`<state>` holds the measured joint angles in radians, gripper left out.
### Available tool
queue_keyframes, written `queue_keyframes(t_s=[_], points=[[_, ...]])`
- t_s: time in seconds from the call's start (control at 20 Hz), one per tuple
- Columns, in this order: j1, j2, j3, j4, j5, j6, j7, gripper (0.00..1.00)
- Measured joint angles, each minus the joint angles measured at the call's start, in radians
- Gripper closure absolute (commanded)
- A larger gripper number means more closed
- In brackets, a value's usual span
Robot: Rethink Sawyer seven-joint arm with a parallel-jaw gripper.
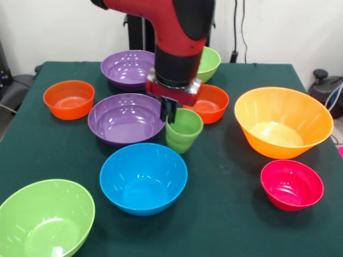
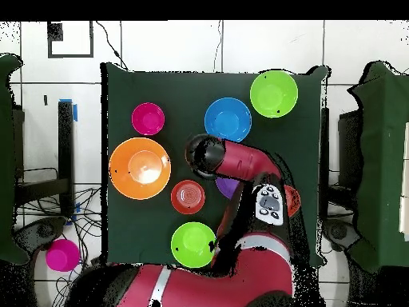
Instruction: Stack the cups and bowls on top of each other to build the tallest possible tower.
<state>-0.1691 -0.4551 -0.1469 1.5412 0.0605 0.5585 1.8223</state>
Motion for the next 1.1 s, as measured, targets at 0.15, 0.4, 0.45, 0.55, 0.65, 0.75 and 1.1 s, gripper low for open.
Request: queue_keyframes(t_s=[0.15,0.4,0.45,0.55,0.65,0.75,1.1], points=[[-0.015,-0.015,0.0,0.048,-0.01,-0.032,0.0,1.0],[-0.052,-0.026,0.0,0.134,-0.054,-0.121,0.0,1.0],[-0.066,-0.023,0.001,0.148,-0.073,-0.144,0.0,1.0],[-0.08,-0.021,0.002,0.152,-0.089,-0.161,0.0,1.0],[-0.096,-0.022,0.004,0.153,-0.106,-0.174,0.0,1.0],[-0.109,-0.023,0.006,0.152,-0.119,-0.177,0.0,1.0],[-0.138,-0.025,0.013,0.15,-0.146,-0.177,0.0,1.0]])
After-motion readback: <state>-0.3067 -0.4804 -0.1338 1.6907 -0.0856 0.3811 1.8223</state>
